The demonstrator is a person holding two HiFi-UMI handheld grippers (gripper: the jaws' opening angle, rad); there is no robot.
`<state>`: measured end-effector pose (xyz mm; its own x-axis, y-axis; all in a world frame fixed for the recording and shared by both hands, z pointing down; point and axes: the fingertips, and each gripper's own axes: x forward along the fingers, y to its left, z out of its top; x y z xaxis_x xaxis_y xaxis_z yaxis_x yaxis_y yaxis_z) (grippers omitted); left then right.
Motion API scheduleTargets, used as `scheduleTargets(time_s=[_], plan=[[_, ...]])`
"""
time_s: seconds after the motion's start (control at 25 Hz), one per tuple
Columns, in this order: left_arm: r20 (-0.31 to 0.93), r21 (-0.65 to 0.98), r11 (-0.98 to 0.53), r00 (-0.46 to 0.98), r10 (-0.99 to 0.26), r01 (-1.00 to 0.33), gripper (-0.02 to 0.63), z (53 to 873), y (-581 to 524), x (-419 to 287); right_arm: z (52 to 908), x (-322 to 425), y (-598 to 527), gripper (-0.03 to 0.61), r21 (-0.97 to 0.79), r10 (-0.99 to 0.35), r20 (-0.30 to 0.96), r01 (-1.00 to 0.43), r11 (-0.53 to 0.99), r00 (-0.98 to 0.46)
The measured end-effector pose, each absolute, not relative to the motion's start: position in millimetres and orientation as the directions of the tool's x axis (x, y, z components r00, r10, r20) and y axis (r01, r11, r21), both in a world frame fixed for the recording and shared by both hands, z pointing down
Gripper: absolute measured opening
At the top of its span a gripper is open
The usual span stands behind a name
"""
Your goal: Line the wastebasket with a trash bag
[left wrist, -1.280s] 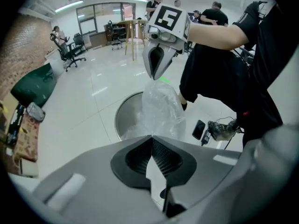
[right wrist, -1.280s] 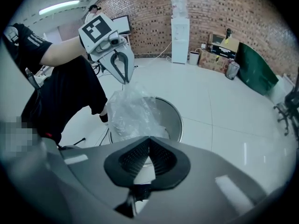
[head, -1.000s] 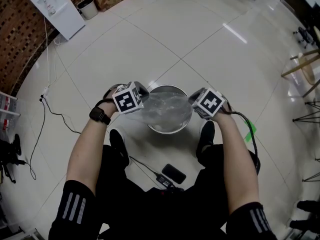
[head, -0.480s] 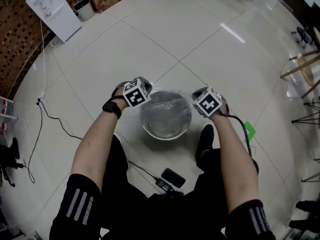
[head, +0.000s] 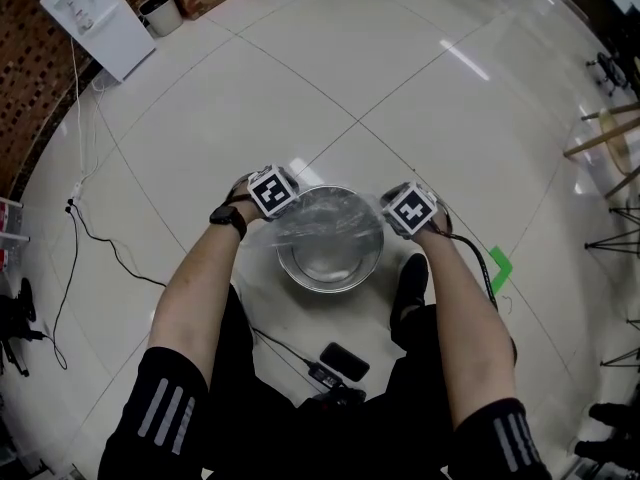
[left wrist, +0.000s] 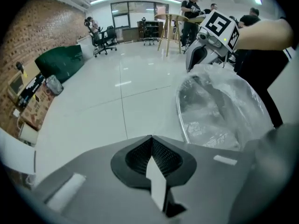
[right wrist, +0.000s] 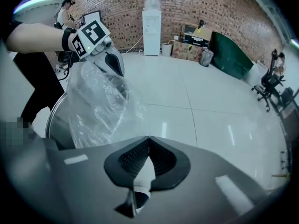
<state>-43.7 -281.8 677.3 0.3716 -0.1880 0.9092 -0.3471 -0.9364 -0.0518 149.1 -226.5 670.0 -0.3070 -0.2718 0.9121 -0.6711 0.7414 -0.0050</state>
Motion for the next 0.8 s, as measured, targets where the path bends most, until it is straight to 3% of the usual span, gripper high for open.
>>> scheduleTargets(time_s=[0.16,0.4,0.72,0.8], plan=[[0.911,0.082,-0.906,0.4,-0.102,-0.416,-0.006,691,-274,-44,683,142,-216,0.008,-0.108,-0.211,0.906,-0.682,0.723,-0.367],[0.902,0.141,-0.874,0.423,-0.08,-0.466,0.002,705,-272,-51,691,132,-209,0.008,-0.256,-0.213,0.851,-0.734,0.629,-0.48],[0.866,0.094,-0.855,0.465,-0.183,-0.511,0.207,655,-302,-75,681,131,-214,0.008,-0.225,-0.223,0.857,-0.727,0.649,-0.465],[0.864,0.071,-0.847,0.457,-0.212,-0.527,0.209,640,-308,-91,682,134,-210,0.008,-0.205,-0.21,0.872,-0.72,0.663,-0.442]])
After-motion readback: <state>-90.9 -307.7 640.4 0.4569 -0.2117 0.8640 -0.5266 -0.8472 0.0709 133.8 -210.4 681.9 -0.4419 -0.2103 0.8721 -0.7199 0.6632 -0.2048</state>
